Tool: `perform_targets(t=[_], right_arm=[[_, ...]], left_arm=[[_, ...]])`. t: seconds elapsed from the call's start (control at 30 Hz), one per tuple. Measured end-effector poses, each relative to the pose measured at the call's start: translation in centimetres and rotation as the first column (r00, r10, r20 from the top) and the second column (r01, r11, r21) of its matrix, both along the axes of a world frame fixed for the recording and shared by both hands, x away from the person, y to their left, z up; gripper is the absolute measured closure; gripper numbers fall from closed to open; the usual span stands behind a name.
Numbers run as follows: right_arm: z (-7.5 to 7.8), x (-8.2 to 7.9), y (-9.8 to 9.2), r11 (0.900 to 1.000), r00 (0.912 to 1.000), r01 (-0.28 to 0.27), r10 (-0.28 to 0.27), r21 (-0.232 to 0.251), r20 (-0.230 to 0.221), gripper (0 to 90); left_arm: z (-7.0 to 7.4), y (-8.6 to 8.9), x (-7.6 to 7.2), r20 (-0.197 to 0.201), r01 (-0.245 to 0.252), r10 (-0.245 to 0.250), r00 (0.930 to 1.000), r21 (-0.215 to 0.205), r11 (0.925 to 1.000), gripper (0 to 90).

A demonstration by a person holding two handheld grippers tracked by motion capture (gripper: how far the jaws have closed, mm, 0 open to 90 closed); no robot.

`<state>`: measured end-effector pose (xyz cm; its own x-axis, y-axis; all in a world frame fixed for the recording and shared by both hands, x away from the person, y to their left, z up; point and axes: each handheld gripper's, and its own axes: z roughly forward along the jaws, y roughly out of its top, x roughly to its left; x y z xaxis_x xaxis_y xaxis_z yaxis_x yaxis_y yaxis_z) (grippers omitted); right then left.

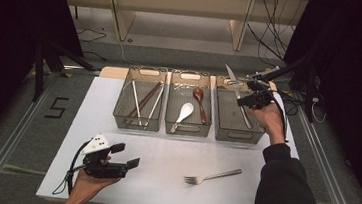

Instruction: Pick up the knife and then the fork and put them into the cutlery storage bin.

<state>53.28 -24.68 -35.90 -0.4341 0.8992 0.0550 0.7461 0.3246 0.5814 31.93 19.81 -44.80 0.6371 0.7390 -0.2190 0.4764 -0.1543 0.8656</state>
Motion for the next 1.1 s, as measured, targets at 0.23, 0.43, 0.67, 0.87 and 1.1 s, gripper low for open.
perform_targets(t=[0.23,0.43,0.67,0.87,1.1], right_arm=[[-0.8,-0.1,-0.5,1.000,1.0000,0.002,-0.002,-0.018,0.005,81.0],[-1.7,-0.2,-0.7,1.000,1.0000,0.007,-0.007,-0.023,0.007,81.0],[-2.7,-0.3,-0.6,0.999,1.0000,0.007,-0.007,-0.035,-0.003,80.9],[-3.6,-0.3,-0.6,0.999,0.9998,0.011,-0.012,-0.040,-0.013,80.7],[-3.7,-0.3,0.2,0.999,0.9996,0.007,-0.009,-0.046,-0.028,72.3]], left_arm=[[0.0,0.0,0.0,-0.001,0.005,-0.005,1.0000,0.005,1.0000,19.6],[0.0,-0.1,0.0,0.000,0.003,-0.003,1.0000,0.002,1.0000,19.6],[0.0,0.0,0.0,0.000,0.006,-0.006,1.0000,0.005,1.0000,19.6],[0.0,0.0,0.0,-0.001,0.006,-0.006,1.0000,0.006,1.0000,19.6],[0.0,-0.1,0.0,-0.002,0.006,-0.006,1.0000,0.007,1.0000,19.6]])
